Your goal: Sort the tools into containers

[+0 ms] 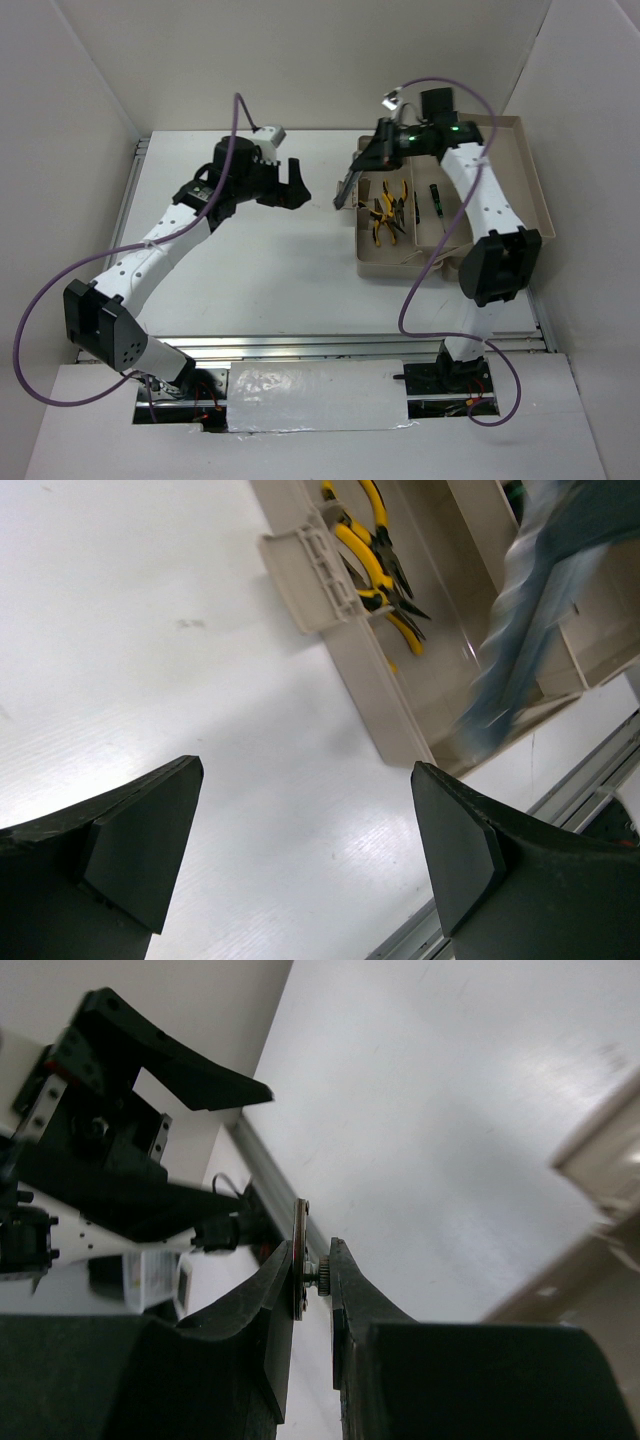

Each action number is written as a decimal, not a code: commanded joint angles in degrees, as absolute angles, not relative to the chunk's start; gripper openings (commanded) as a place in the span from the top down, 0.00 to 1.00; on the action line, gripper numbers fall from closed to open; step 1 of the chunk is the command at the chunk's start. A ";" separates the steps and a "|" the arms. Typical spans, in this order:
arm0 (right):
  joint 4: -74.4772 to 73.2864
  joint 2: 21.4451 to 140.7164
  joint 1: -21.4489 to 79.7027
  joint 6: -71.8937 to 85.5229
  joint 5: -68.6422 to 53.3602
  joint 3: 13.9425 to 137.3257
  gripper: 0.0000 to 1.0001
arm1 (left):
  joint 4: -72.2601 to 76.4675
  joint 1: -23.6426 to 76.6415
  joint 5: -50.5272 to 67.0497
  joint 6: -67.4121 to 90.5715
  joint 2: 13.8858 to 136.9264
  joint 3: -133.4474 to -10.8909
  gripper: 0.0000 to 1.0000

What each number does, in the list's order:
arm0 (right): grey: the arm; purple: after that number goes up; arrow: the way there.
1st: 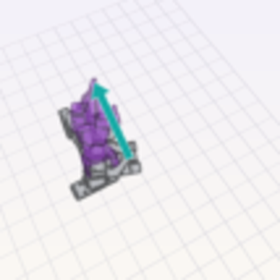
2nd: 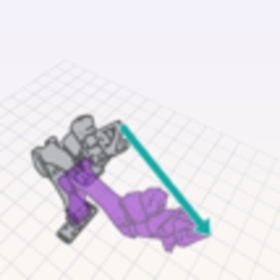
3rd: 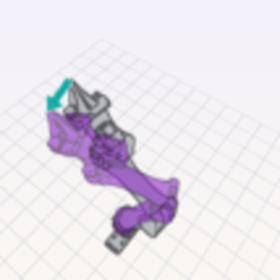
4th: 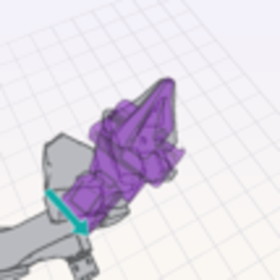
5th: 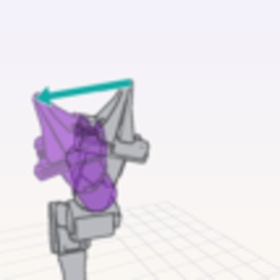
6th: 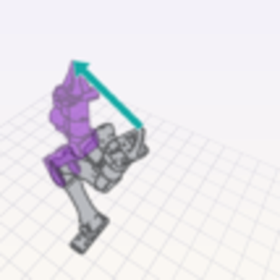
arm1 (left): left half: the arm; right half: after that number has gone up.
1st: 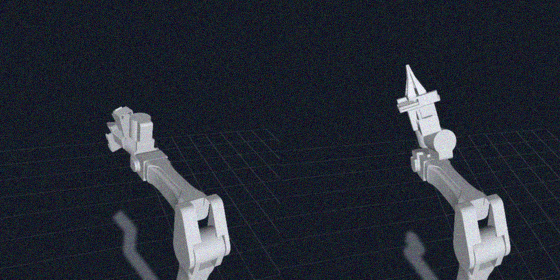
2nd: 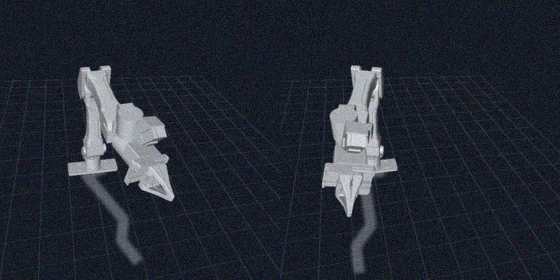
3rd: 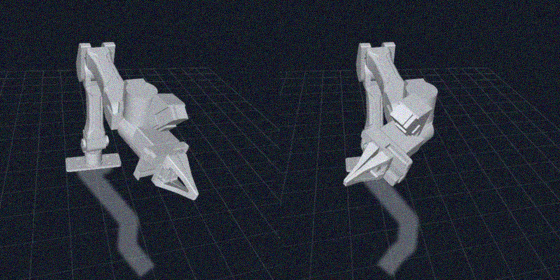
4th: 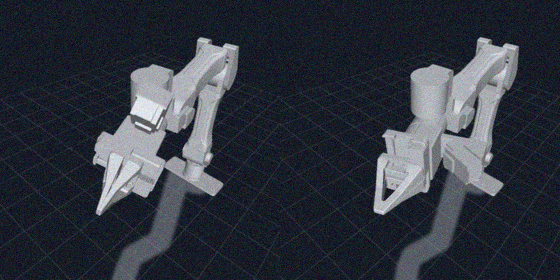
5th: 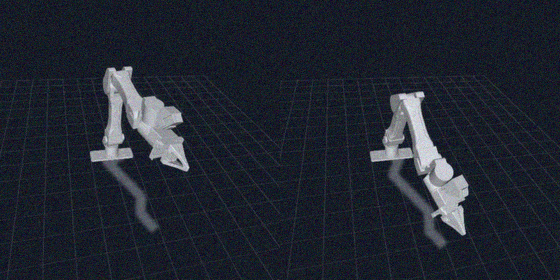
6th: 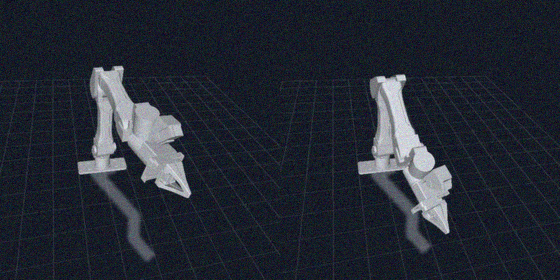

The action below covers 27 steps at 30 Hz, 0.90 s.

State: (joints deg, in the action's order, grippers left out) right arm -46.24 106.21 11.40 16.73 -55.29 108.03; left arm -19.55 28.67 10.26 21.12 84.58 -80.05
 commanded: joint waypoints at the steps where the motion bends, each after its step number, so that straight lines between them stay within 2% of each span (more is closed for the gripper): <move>1: -48.42 96.95 2.40 11.69 -56.42 113.64 1.00 | -20.30 22.69 15.63 18.98 79.29 -82.53 0.01; 4: -48.78 93.17 -7.10 8.71 -58.18 116.62 1.00 | -20.39 16.02 23.45 17.94 77.79 -81.74 0.01; 6: -51.57 91.07 -11.06 3.64 -58.27 121.95 1.00 | -21.26 14.95 26.09 15.92 77.17 -81.39 0.01; 9: -54.23 85.82 -14.68 -9.33 -50.30 127.70 1.00 | -20.40 14.06 24.71 14.59 74.98 -79.20 0.01; 10: -53.18 83.17 -13.98 -13.23 -46.79 126.23 1.00 | -19.87 13.89 24.44 14.59 74.54 -78.32 0.01; 11: -50.82 80.01 -13.28 -17.36 -39.54 118.73 1.00 | -19.43 13.71 24.52 14.94 74.27 -76.83 0.01; 15: -31.17 60.09 -11.25 -45.96 -28.75 92.59 1.00 | -17.67 13.97 25.40 16.43 73.92 -75.24 0.01; 17: -28.92 56.18 -11.08 -57.15 -24.90 83.63 1.00 | -17.40 14.59 25.05 16.87 74.26 -75.32 0.01; 22: -31.64 58.53 -14.75 -60.20 -22.94 82.70 1.00 | -16.26 15.64 24.52 17.75 74.97 -75.32 0.01; 27: -27.60 61.61 -20.12 -61.52 -26.36 80.16 1.00 | -15.38 16.08 24.43 18.11 75.23 -75.24 0.01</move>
